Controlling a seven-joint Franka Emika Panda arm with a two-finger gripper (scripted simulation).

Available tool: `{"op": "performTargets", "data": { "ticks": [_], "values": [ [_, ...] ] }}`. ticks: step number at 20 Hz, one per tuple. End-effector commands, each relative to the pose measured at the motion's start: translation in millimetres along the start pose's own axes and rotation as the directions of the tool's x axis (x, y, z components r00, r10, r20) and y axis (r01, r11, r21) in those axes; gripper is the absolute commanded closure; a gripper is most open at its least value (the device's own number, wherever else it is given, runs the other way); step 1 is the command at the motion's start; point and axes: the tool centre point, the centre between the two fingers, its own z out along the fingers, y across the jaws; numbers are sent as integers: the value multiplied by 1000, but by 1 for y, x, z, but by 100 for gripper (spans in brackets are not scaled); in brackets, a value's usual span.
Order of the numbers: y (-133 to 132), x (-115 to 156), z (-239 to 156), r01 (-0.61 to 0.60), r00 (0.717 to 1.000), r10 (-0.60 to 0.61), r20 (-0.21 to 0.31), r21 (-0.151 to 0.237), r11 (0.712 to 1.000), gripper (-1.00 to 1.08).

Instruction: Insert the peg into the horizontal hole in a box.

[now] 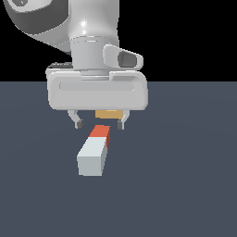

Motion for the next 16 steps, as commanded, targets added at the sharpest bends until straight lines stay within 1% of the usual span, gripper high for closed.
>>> {"op": "performTargets", "data": {
  "ticks": [1,6,12,16],
  "values": [
    [-8,-4,11,2,1000,-2,0,2,1000,-92],
    [-17,-9,24,4,1000,-4,-1,5,1000,-92],
    [-18,-10,27,4,1000,-4,-1,6,1000,-92],
    [-18,-10,38,4,1000,-4,-1,6,1000,-92]
  ]
}}
